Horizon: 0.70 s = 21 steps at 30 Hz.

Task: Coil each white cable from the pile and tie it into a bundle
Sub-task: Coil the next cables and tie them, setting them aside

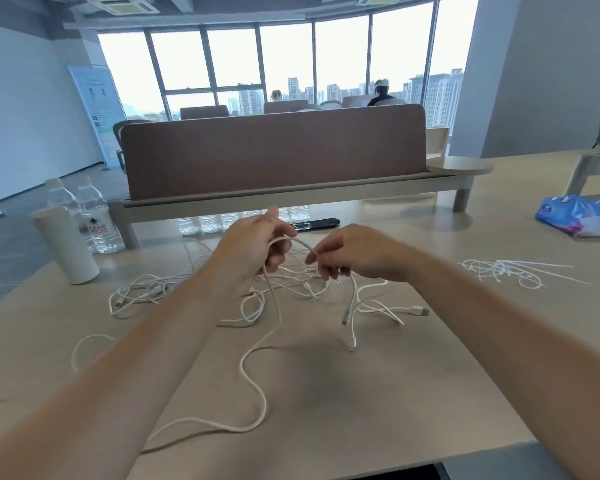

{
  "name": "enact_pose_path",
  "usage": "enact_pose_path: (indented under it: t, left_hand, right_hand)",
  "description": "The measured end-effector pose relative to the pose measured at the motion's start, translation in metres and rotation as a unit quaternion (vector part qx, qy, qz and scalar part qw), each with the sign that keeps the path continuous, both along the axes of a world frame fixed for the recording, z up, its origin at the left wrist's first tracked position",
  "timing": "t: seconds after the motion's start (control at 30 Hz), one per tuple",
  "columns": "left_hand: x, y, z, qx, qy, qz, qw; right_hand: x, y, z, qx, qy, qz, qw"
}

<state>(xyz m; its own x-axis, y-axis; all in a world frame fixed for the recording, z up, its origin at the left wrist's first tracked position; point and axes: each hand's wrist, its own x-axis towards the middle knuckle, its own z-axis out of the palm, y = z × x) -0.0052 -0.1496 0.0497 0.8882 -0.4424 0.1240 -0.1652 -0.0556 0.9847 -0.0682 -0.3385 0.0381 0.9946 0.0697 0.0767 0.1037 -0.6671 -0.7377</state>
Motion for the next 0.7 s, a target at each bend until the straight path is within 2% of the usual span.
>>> enact_pose_path:
  t: [0.13,0.27,0.3,0.47,0.57,0.63,0.7]
  left_hand:
    - [0.008,0.005,0.007,-0.001,-0.020,0.010,1.000]
    - [0.012,0.013,0.010,0.021,-0.014,0.011,1.000]
    - [0.014,0.014,0.009,0.030,-0.013,0.015,0.999]
    - [0.019,0.025,-0.001,0.140,-0.067,0.040,0.987]
    - [0.021,0.028,-0.007,0.292,-0.196,0.060,0.934]
    - [0.021,0.026,-0.012,0.394,-0.247,0.049,0.884]
    - [0.019,0.020,-0.014,0.488,-0.284,0.031,0.825]
  right_hand:
    - [0.006,-0.006,-0.014,-0.043,0.050,-0.008,0.998]
    - [0.014,-0.013,-0.025,-0.234,0.031,-0.068,0.969]
    - [0.016,-0.013,-0.026,-0.256,0.021,-0.086,0.963]
    - [0.022,-0.013,-0.028,-0.229,0.005,-0.127,0.965]
    - [0.019,-0.009,-0.024,-0.154,-0.015,-0.124,0.980]
    - [0.019,-0.006,-0.021,-0.126,-0.025,-0.113,0.985]
    - [0.020,-0.005,-0.021,-0.139,-0.022,-0.104,0.985]
